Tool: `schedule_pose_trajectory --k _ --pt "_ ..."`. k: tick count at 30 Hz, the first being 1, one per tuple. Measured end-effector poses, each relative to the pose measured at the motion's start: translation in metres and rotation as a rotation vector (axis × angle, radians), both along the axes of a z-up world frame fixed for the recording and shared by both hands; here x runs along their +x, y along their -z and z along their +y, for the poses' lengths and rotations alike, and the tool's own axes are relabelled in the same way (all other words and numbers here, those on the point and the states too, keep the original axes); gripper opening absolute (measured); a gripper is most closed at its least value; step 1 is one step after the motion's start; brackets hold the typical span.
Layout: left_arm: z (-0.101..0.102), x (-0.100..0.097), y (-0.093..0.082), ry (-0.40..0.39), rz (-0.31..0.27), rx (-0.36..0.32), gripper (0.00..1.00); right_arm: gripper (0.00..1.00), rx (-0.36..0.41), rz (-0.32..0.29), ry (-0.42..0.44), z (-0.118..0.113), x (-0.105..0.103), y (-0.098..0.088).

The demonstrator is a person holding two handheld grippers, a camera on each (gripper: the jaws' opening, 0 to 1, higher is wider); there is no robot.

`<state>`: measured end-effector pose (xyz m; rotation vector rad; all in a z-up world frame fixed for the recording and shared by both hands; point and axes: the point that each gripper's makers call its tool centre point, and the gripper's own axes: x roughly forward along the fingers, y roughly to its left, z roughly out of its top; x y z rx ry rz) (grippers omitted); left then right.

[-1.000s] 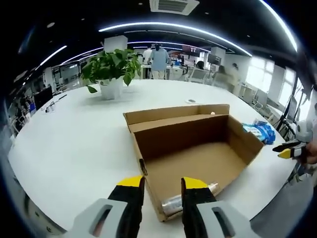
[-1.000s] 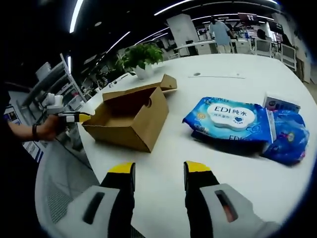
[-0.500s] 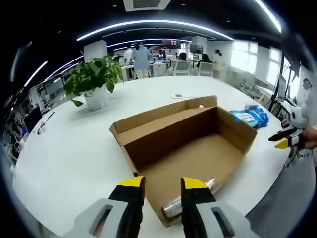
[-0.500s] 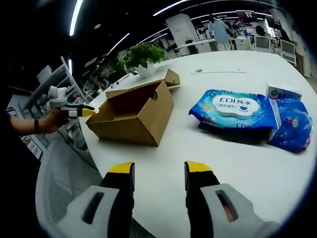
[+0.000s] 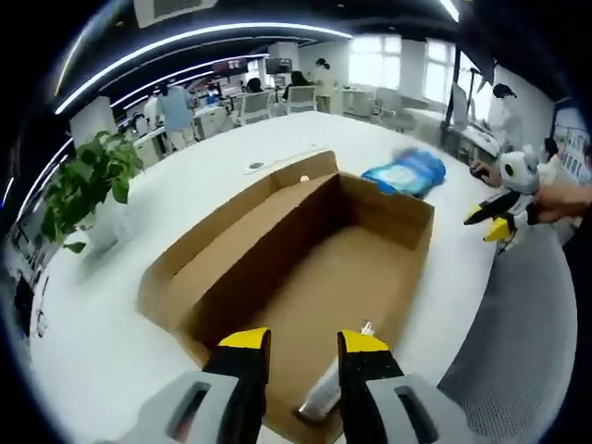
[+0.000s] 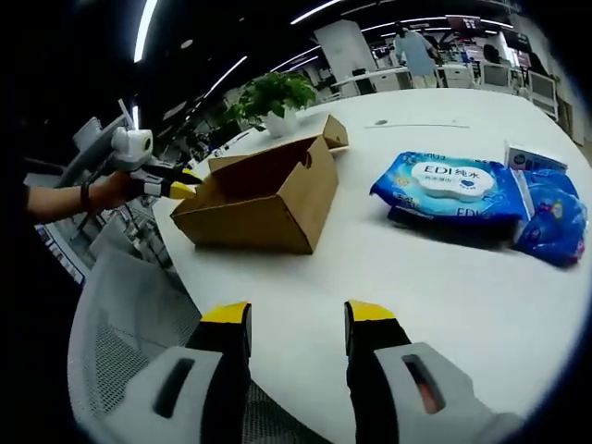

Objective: Operate the shoe box by opening the lid, removing the specified soft item, and placing it in the target area until the item is outside and the box remains undamaged.

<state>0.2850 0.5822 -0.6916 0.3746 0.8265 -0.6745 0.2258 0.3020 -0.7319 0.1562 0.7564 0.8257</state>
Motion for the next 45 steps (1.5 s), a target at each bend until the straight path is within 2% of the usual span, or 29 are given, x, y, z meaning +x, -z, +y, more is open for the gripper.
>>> schedule_pose_trajectory --k 2,3,4,9,11,13,15,18,19,20,21,24,27,28,31,32,33,34,37,39,41,45 --pt "0.004 -0.002 0.012 0.086 0.022 0.107 0.28 0.37 -0.004 0.0 0.002 -0.001 0.0 0.0" --pt "0.004 -0.002 0.014 0.107 0.025 0.126 0.29 0.37 -0.004 0.0 0.003 -0.001 0.0 0.001" --pt "0.004 -0.004 0.022 0.165 0.041 0.177 0.29 0.37 -0.008 0.003 0.003 -0.002 -0.001 0.001" --pt "-0.004 -0.01 0.038 0.265 0.117 0.199 0.29 0.38 -0.024 -0.008 -0.001 -0.004 -0.004 -0.001" --pt "-0.008 -0.017 0.044 0.32 0.17 0.204 0.29 0.38 -0.035 -0.011 -0.008 -0.004 -0.005 0.0" --pt "-0.011 -0.016 0.047 0.358 0.168 0.215 0.28 0.38 -0.041 -0.015 -0.015 -0.004 -0.007 -0.001" --pt "-0.013 -0.021 0.055 0.403 0.223 0.216 0.28 0.38 -0.047 -0.011 -0.026 -0.004 -0.009 0.001" --pt "-0.011 -0.024 0.064 0.441 0.268 0.233 0.29 0.38 -0.058 -0.006 -0.04 -0.002 -0.011 0.003" --pt "-0.011 -0.026 0.066 0.463 0.291 0.23 0.29 0.38 -0.058 -0.005 -0.043 -0.002 -0.012 0.003" --pt "-0.015 -0.026 0.064 0.451 0.308 0.192 0.28 0.38 -0.058 -0.005 -0.044 -0.001 -0.012 0.003" --pt "-0.015 -0.024 0.064 0.449 0.307 0.185 0.29 0.38 -0.058 -0.005 -0.045 -0.001 -0.012 0.002" --pt "-0.017 -0.028 0.065 0.459 0.36 0.148 0.28 0.38 -0.057 -0.002 -0.046 0.001 -0.012 0.003" --pt "-0.024 -0.036 0.062 0.449 0.432 0.052 0.28 0.38 -0.056 -0.001 -0.049 0.001 -0.012 0.003" --pt "-0.025 -0.038 0.062 0.447 0.448 0.041 0.3 0.38 -0.056 0.0 -0.049 0.001 -0.012 0.003" --pt "-0.022 -0.041 0.07 0.465 0.452 0.074 0.34 0.38 -0.056 0.006 -0.047 0.001 -0.012 0.006" --pt "-0.016 -0.044 0.074 0.501 0.452 0.131 0.34 0.37 -0.055 0.012 -0.044 0.0 -0.013 0.007" --pt "-0.014 -0.045 0.076 0.515 0.45 0.149 0.33 0.37 -0.055 0.013 -0.043 0.0 -0.013 0.008" --pt "-0.011 -0.048 0.081 0.553 0.434 0.203 0.33 0.37 -0.054 0.017 -0.04 0.0 -0.013 0.009" --pt "-0.005 -0.043 0.088 0.583 0.374 0.297 0.3 0.37 -0.051 0.023 -0.037 0.001 -0.015 0.01" --pt "-0.01 -0.044 0.088 0.571 0.366 0.277 0.26 0.37 -0.052 0.025 -0.037 0.001 -0.015 0.011" --pt "-0.015 -0.039 0.088 0.552 0.332 0.256 0.25 0.36 -0.053 0.024 -0.038 0.001 -0.014 0.011" --pt "-0.023 -0.037 0.088 0.523 0.311 0.226 0.21 0.36 -0.053 0.028 -0.039 0.002 -0.013 0.012"
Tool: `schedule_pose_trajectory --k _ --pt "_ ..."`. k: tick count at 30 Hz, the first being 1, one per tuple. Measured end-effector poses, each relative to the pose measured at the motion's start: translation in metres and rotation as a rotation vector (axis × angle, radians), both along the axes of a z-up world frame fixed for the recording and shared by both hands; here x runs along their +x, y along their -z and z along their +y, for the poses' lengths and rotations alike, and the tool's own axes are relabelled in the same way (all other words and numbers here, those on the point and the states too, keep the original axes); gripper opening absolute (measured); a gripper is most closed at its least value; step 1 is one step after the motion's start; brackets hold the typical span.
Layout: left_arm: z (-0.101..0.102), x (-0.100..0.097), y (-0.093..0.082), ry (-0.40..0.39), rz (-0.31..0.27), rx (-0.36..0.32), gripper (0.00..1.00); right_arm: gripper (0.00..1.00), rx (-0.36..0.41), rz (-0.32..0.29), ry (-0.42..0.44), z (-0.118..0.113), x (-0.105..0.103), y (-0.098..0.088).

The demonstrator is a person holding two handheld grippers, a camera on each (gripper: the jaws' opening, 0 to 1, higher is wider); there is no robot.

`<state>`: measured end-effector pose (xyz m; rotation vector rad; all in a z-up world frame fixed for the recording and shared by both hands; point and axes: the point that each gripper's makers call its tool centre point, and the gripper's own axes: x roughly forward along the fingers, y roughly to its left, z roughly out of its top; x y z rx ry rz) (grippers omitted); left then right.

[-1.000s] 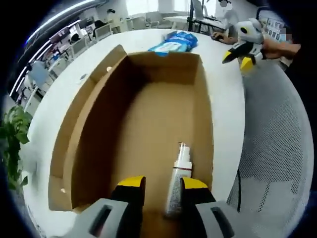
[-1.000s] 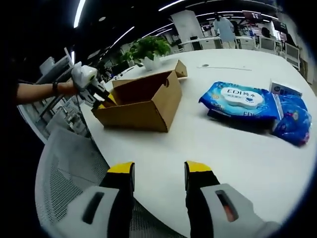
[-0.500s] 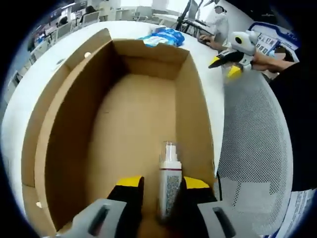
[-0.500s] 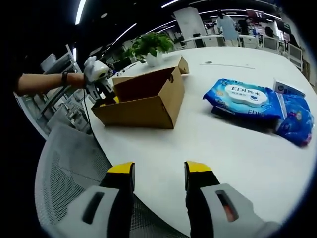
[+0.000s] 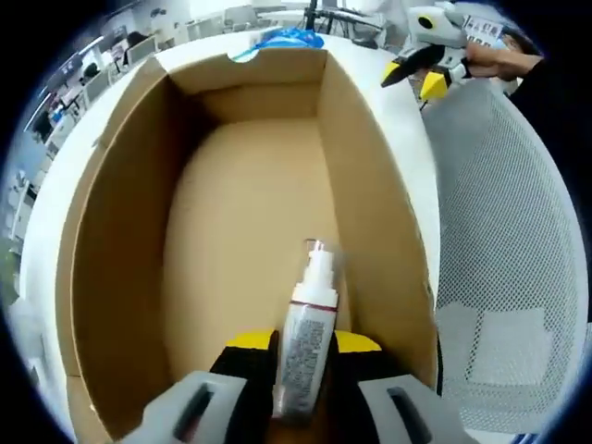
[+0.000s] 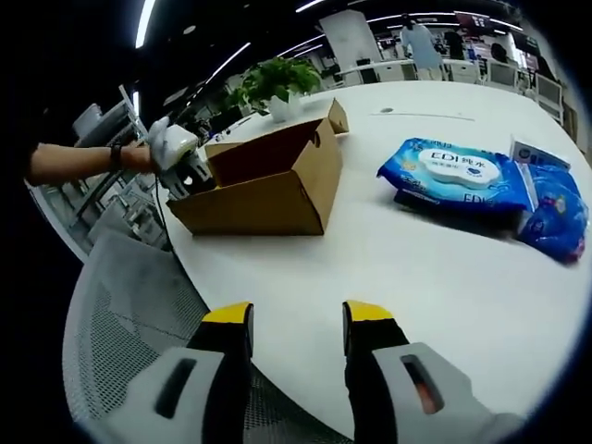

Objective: Operate the shoe box by opening the lid, removing the specified soft item, and placing it in the target area until the item is outside and the box remains undamaged.

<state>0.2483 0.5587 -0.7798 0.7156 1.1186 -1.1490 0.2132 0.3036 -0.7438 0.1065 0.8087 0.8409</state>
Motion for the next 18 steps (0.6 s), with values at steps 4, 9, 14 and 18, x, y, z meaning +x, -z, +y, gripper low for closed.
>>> schedule_pose_trajectory --k 4,9,14,18 --pt "0.001 0.005 0.0 -0.102 0.007 0.027 0.21 0.35 0.0 0.001 -0.005 0.002 0.001 -0.001" --pt "-0.004 0.009 -0.003 -0.21 0.025 -0.044 0.2 0.36 0.003 -0.005 -0.024 0.004 0.002 -0.003" --pt "-0.001 0.01 -0.006 -0.276 0.042 -0.075 0.2 0.36 0.01 -0.011 -0.034 0.006 0.004 -0.006" --pt "0.0 0.012 -0.01 -0.323 0.045 -0.11 0.2 0.35 0.012 -0.012 -0.042 0.007 0.004 -0.008"
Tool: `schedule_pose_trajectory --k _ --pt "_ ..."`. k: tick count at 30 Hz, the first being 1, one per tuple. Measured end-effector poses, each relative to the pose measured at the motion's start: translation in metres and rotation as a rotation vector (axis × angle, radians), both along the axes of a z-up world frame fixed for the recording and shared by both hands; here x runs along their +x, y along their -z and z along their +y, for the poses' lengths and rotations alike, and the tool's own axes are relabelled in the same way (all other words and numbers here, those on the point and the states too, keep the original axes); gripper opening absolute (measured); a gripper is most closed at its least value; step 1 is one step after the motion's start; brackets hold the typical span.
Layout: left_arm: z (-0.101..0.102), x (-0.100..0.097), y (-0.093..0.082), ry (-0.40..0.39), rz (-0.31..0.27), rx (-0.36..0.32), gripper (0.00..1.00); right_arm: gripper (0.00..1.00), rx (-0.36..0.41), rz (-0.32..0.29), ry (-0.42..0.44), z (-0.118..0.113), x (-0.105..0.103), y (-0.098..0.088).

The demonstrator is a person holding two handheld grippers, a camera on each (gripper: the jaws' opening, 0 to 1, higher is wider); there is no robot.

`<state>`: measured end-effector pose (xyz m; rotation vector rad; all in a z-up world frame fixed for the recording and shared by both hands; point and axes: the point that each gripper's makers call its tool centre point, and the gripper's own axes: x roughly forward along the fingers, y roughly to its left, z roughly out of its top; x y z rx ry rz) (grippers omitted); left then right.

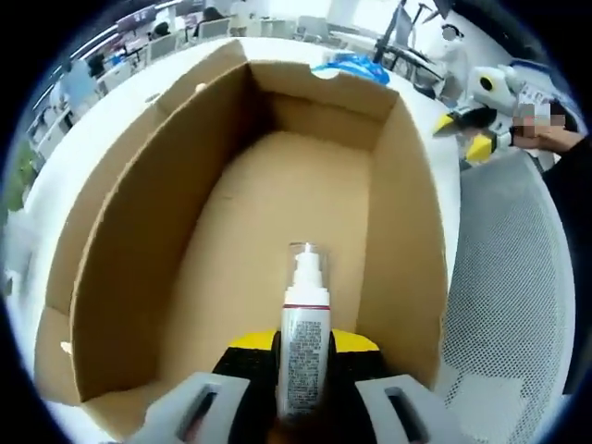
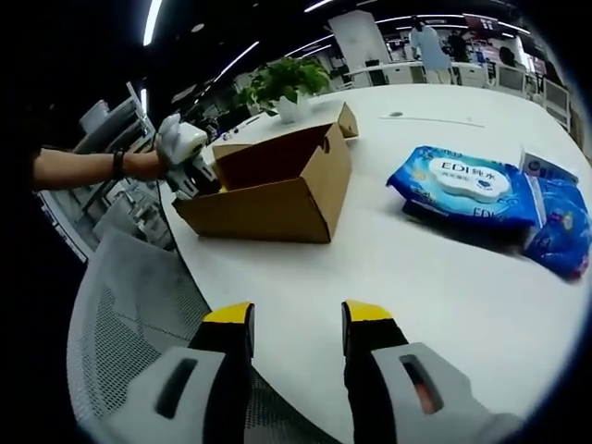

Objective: Operate the shoe box by opening the lid, removing the specified soft item, and placing it in the target area until the item is outside and the box remains undamaged.

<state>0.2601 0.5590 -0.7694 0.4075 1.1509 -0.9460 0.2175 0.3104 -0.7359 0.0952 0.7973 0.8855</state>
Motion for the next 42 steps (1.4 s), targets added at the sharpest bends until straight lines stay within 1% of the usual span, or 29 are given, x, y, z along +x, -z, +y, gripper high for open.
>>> schedule_pose_trajectory --k 2,5,10,12,14,17,20,21,25,28,30,31,33,35,36,37,40,42 --pt "-0.005 0.003 -0.007 -0.058 0.009 -0.065 0.2 0.34 0.0 -0.001 -0.006 0.001 -0.001 -0.001" --pt "-0.009 0.009 -0.018 -0.119 0.004 -0.134 0.2 0.34 0.0 -0.003 -0.022 0.003 -0.003 -0.002" --pt "-0.022 0.021 -0.047 -0.206 0.0 -0.293 0.2 0.34 0.013 -0.007 -0.039 0.005 -0.002 -0.009" --pt "-0.03 0.024 -0.06 -0.215 -0.004 -0.353 0.2 0.35 0.014 -0.013 -0.051 0.007 -0.001 -0.013" --pt "-0.036 0.026 -0.071 -0.211 -0.007 -0.393 0.2 0.35 0.019 -0.02 -0.058 0.007 0.001 -0.017" --pt "-0.048 0.024 -0.089 -0.167 -0.019 -0.438 0.2 0.35 0.036 -0.033 -0.074 0.01 0.005 -0.028" --pt "-0.059 0.018 -0.099 -0.121 -0.022 -0.455 0.2 0.35 0.04 -0.047 -0.092 0.012 0.008 -0.035" --pt "-0.067 0.013 -0.102 -0.082 -0.025 -0.454 0.2 0.35 0.042 -0.053 -0.103 0.013 0.009 -0.038" --pt "-0.084 0.006 -0.11 -0.021 -0.031 -0.465 0.2 0.35 0.041 -0.07 -0.134 0.016 0.011 -0.046" --pt "-0.097 0.003 -0.115 0.005 -0.031 -0.483 0.2 0.35 0.039 -0.083 -0.158 0.019 0.012 -0.05" --pt "-0.102 -0.001 -0.116 0.031 -0.029 -0.48 0.2 0.35 0.039 -0.091 -0.17 0.02 0.013 -0.053" --pt "-0.11 -0.007 -0.116 0.071 -0.028 -0.47 0.2 0.35 0.041 -0.095 -0.174 0.021 0.014 -0.055" --pt "-0.12 -0.012 -0.118 0.107 -0.028 -0.47 0.2 0.35 0.056 -0.105 -0.184 0.024 0.015 -0.061" --pt "-0.135 -0.018 -0.122 0.151 -0.038 -0.473 0.2 0.35 0.069 -0.115 -0.199 0.028 0.016 -0.067" --pt "-0.14 -0.019 -0.123 0.165 -0.047 -0.471 0.2 0.35 0.07 -0.119 -0.206 0.029 0.015 -0.069" --pt "-0.148 -0.023 -0.124 0.197 -0.051 -0.472 0.2 0.36 0.07 -0.124 -0.214 0.03 0.015 -0.07" --pt "-0.165 -0.032 -0.127 0.263 -0.05 -0.469 0.2 0.36 0.071 -0.14 -0.244 0.035 0.013 -0.077" --pt "-0.174 -0.036 -0.128 0.287 -0.044 -0.474 0.2 0.36 0.074 -0.149 -0.266 0.037 0.011 -0.08"
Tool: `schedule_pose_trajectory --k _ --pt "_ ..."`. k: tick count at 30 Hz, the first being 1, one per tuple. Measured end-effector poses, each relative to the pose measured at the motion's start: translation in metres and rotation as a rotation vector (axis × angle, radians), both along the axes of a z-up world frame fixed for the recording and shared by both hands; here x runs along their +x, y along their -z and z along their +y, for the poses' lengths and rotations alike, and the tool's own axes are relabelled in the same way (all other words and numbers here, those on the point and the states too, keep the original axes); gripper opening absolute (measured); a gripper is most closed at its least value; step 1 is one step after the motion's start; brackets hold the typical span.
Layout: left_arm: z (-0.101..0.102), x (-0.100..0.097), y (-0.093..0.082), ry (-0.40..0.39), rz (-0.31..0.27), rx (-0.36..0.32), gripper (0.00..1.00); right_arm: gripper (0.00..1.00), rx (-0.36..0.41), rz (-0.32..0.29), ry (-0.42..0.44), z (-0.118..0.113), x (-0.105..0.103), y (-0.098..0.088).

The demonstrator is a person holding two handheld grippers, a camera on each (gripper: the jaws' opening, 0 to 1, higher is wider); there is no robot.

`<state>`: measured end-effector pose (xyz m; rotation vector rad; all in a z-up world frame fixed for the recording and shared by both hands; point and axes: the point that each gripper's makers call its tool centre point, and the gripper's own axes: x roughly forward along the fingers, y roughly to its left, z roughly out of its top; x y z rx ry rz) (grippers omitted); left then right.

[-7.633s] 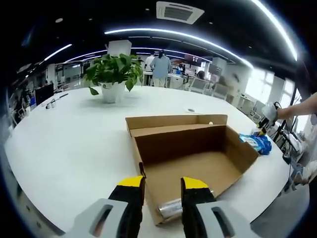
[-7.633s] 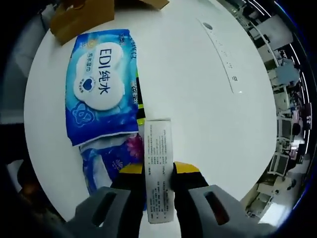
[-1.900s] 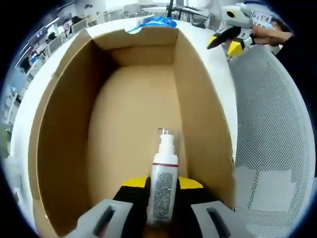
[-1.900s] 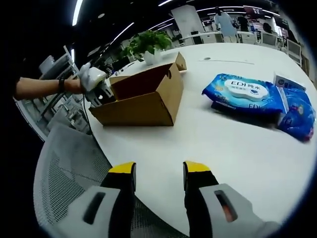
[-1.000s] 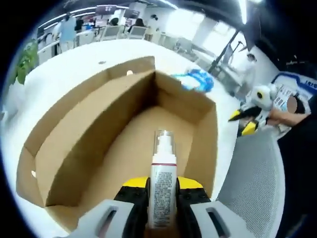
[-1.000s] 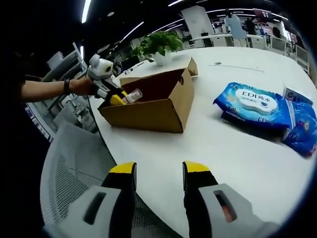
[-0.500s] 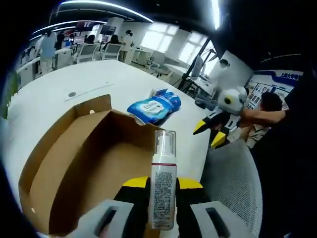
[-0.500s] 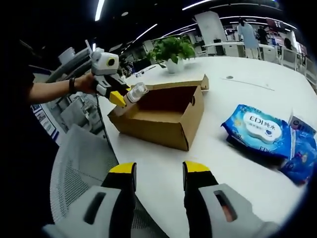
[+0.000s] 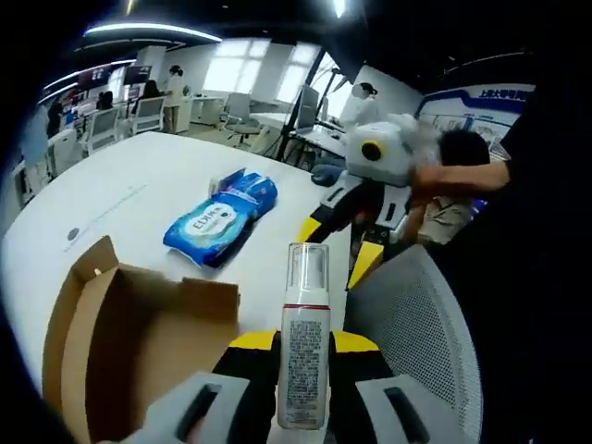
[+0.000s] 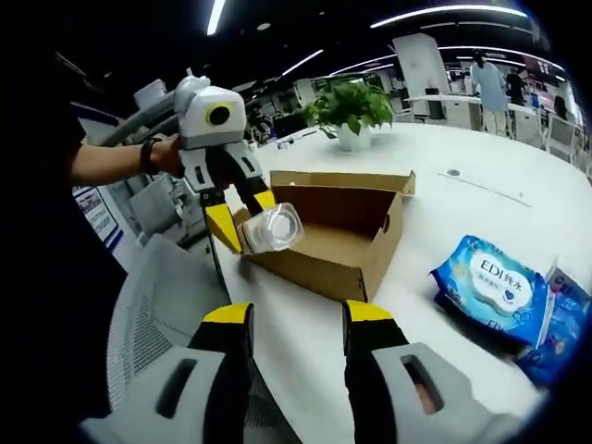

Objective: Operate the shoe box by opening the lid, removing the specified soft item, and placing it in the target area until the item is outside and the box remains undamaged.

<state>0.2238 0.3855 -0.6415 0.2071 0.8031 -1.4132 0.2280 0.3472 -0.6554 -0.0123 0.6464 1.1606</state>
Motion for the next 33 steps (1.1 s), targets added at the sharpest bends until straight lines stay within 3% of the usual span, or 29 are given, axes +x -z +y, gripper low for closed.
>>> schedule_pose_trajectory --k 9,18,23,27,33 --pt "-0.026 -0.01 0.0 0.089 -0.017 -0.02 0.2 0.37 0.004 -0.023 -0.086 0.001 -0.015 -0.006" --pt "-0.03 -0.02 0.0 0.141 -0.042 -0.015 0.2 0.34 0.045 -0.021 -0.124 0.005 -0.025 -0.013" --pt "-0.027 -0.028 0.007 0.202 -0.081 0.025 0.2 0.28 0.065 -0.025 -0.148 0.008 -0.028 -0.018" --pt "-0.027 -0.03 0.008 0.213 -0.076 0.031 0.2 0.22 0.069 -0.024 -0.169 0.009 -0.032 -0.019" --pt "-0.028 -0.035 0.011 0.253 -0.068 0.037 0.2 0.19 0.051 -0.041 -0.194 0.009 -0.039 -0.018"
